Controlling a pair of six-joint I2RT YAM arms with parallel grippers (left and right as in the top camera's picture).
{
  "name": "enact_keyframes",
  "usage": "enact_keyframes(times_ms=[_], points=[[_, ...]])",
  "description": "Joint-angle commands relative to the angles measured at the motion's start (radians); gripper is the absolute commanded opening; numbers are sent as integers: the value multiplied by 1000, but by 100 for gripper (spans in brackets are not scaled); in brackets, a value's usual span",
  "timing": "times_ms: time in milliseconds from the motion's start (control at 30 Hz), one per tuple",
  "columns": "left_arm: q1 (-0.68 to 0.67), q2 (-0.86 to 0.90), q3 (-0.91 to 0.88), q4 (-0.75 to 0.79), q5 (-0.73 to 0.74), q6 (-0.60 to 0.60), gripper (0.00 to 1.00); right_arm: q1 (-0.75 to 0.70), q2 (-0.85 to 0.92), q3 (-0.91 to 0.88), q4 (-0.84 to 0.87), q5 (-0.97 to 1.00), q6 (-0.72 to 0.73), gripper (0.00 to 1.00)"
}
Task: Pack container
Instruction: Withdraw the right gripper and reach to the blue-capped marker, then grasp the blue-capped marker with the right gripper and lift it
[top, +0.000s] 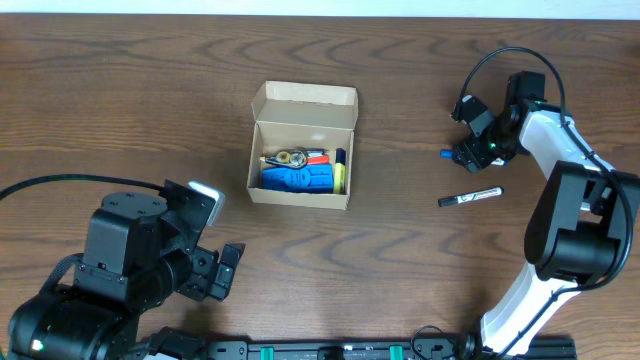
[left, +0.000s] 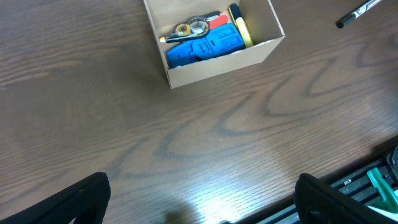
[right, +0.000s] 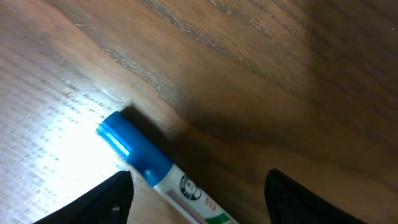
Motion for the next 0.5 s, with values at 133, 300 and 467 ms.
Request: enact_keyframes(times_ms=[133,300,467], points=[[3,1,14,-3,11,6,95,-13,40,-7,21,10,-14,70],[3,1,14,-3,11,6,95,-13,40,-7,22,10,-15,70],[3,1,14,-3,11,6,95,-13,41,-14,26,10,-16,66]])
